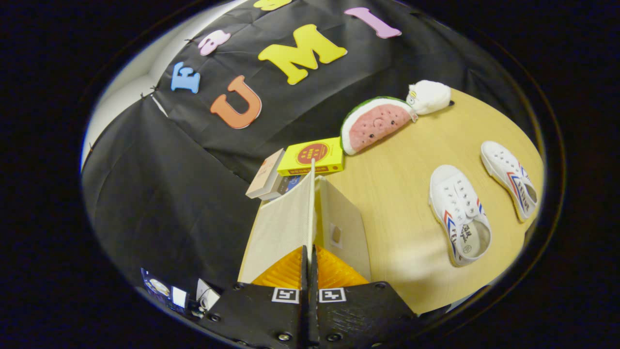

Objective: Open the storage box then place both shoes into the box .Put the left shoe in first, then the right shoe, with the right side of both shoes facing outward in a uniform manner.

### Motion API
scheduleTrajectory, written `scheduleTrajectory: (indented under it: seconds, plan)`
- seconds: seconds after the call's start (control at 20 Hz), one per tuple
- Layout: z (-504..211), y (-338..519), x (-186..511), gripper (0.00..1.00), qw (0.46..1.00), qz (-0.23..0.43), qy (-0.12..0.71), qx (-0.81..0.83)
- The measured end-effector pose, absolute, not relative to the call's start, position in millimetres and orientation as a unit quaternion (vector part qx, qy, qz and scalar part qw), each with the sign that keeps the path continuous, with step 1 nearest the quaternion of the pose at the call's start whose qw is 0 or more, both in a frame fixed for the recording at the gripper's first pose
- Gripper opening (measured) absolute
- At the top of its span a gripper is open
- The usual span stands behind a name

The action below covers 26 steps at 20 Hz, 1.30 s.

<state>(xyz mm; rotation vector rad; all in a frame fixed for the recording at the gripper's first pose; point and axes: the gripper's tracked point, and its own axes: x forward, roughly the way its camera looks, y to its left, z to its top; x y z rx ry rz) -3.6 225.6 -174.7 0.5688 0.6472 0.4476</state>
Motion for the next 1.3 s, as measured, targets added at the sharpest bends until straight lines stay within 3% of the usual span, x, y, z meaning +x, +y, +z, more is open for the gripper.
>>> scheduleTrajectory:
  seconds: [0.45,0.85,0.95,1.15,1.3]
  plan:
    - [-55,324,-38,0.0,0.915,0.267,0.239,0.183]
    - [-44,447,-69,0.01,0.915,0.32,0.236,0.067]
    - [-48,471,-71,0.05,0.911,0.332,0.239,0.048]
    - [-51,495,-76,0.21,0.905,0.357,0.228,0.029]
    - [-50,497,-76,0.6,0.902,0.372,0.217,0.02]
